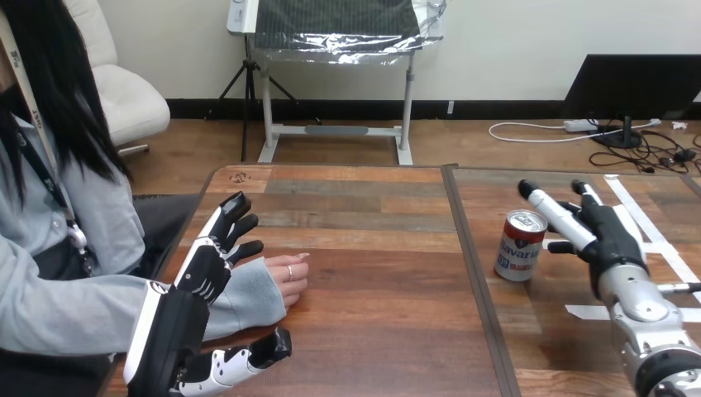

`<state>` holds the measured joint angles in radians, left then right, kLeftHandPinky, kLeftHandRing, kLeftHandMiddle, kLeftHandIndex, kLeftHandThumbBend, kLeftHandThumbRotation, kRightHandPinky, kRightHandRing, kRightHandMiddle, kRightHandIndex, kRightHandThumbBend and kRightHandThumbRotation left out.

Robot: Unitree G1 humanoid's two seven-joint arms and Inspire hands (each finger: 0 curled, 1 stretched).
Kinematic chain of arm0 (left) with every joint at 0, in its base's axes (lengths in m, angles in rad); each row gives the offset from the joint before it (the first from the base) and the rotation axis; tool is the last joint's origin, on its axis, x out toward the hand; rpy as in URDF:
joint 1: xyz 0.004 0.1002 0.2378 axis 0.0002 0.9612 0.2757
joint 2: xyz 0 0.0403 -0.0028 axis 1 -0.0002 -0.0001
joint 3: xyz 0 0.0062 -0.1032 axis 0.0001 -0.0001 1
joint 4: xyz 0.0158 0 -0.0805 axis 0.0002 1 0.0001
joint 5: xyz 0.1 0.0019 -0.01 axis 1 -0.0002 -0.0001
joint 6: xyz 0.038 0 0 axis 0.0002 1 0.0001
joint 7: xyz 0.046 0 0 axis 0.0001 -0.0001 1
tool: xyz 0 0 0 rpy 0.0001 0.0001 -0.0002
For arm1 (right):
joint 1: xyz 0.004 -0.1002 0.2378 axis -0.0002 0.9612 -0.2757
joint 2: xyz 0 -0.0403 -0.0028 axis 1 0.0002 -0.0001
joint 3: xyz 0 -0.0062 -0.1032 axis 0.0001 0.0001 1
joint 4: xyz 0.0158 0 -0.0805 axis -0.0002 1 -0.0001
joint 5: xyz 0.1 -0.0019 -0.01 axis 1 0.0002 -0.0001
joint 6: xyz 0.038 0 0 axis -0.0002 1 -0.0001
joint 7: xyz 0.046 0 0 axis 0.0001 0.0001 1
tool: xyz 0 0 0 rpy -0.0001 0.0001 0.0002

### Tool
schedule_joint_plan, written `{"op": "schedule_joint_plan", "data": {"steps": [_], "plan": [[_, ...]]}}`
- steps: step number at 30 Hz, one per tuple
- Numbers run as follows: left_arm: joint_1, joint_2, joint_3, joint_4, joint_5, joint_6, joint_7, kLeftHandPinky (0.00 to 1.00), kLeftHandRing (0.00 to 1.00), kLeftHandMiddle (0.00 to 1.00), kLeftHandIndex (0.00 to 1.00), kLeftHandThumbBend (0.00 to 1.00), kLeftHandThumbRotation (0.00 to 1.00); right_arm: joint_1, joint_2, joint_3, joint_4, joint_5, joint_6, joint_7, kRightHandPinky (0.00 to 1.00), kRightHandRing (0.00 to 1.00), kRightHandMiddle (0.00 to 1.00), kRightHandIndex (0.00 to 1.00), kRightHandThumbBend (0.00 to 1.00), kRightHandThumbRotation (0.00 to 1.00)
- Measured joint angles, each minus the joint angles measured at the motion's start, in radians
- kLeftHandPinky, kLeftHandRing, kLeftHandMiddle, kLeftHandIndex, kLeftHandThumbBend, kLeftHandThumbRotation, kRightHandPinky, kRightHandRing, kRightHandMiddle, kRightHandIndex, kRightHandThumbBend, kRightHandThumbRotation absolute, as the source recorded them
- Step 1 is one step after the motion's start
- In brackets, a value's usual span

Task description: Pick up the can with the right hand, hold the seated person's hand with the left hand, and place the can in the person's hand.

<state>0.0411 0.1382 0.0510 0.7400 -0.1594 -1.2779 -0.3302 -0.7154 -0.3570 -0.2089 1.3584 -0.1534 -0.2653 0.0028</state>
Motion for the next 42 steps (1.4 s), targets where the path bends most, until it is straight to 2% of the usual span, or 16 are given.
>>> {"op": "schedule_joint_plan", "data": {"steps": [11, 14, 15, 16, 17, 18, 20, 25, 29, 35, 42], "plan": [[0.000, 0.000, -0.010, 0.000, -0.027, 0.000, -0.015, 0.82, 0.91, 0.94, 0.93, 1.00, 0.56, 0.000, 0.019, 0.008, 0.000, -0.007, -0.004, 0.000, 0.89, 0.95, 0.95, 1.00, 1.00, 0.64], [0.000, 0.000, -0.010, 0.000, -0.028, 0.000, -0.015, 0.82, 0.91, 0.94, 0.93, 1.00, 0.56, 0.000, 0.022, 0.009, 0.000, -0.007, -0.007, 0.000, 0.76, 0.84, 0.89, 1.00, 1.00, 0.65], [0.000, 0.000, -0.010, 0.000, -0.028, -0.001, -0.015, 0.82, 0.91, 0.94, 0.93, 1.00, 0.56, 0.000, 0.023, 0.010, 0.000, -0.007, -0.008, -0.001, 0.69, 0.78, 0.84, 1.00, 1.00, 0.66], [0.000, 0.000, -0.010, 0.000, -0.028, -0.001, -0.016, 0.83, 0.91, 0.94, 0.93, 1.00, 0.56, 0.000, 0.023, 0.011, 0.000, -0.008, -0.009, -0.002, 0.59, 0.67, 0.78, 1.00, 1.00, 0.66], [0.000, 0.000, -0.010, 0.000, -0.029, -0.001, -0.016, 0.83, 0.91, 0.94, 0.93, 1.00, 0.56, 0.000, 0.023, 0.012, 0.000, -0.009, -0.009, -0.003, 0.55, 0.64, 0.75, 1.00, 1.00, 0.66], [0.000, 0.000, -0.010, 0.000, -0.029, -0.002, -0.017, 0.83, 0.91, 0.94, 0.93, 1.00, 0.56, 0.000, 0.024, 0.012, 0.000, -0.010, -0.009, -0.006, 0.53, 0.65, 0.75, 1.00, 1.00, 0.67], [0.000, 0.000, -0.011, 0.000, -0.030, -0.002, -0.018, 0.83, 0.91, 0.94, 0.93, 1.00, 0.56, 0.000, 0.024, 0.014, 0.000, -0.011, -0.010, -0.011, 0.54, 0.67, 0.76, 1.00, 1.00, 0.67], [0.000, 0.000, -0.012, 0.000, -0.031, -0.004, -0.022, 0.83, 0.91, 0.94, 0.93, 1.00, 0.56, 0.000, 0.024, 0.016, 0.000, -0.011, -0.015, -0.017, 0.64, 0.77, 0.83, 1.00, 1.00, 0.67], [0.000, 0.000, -0.013, 0.001, -0.032, -0.008, -0.029, 0.83, 0.91, 0.94, 0.93, 1.00, 0.56, 0.000, 0.024, 0.016, 0.000, -0.011, -0.019, -0.017, 0.68, 0.79, 0.83, 1.00, 1.00, 0.67], [0.000, 0.000, -0.017, 0.001, -0.032, -0.009, -0.032, 0.83, 0.91, 0.94, 0.92, 1.00, 0.56, 0.000, 0.024, 0.016, 0.000, -0.011, -0.020, -0.018, 0.60, 0.74, 0.80, 1.00, 1.00, 0.66], [0.000, 0.000, -0.017, 0.001, -0.032, -0.009, -0.032, 0.83, 0.91, 0.94, 0.92, 1.00, 0.57, 0.000, 0.024, 0.015, 0.000, -0.009, -0.020, -0.017, 0.63, 0.78, 0.82, 1.00, 1.00, 0.65]]}}
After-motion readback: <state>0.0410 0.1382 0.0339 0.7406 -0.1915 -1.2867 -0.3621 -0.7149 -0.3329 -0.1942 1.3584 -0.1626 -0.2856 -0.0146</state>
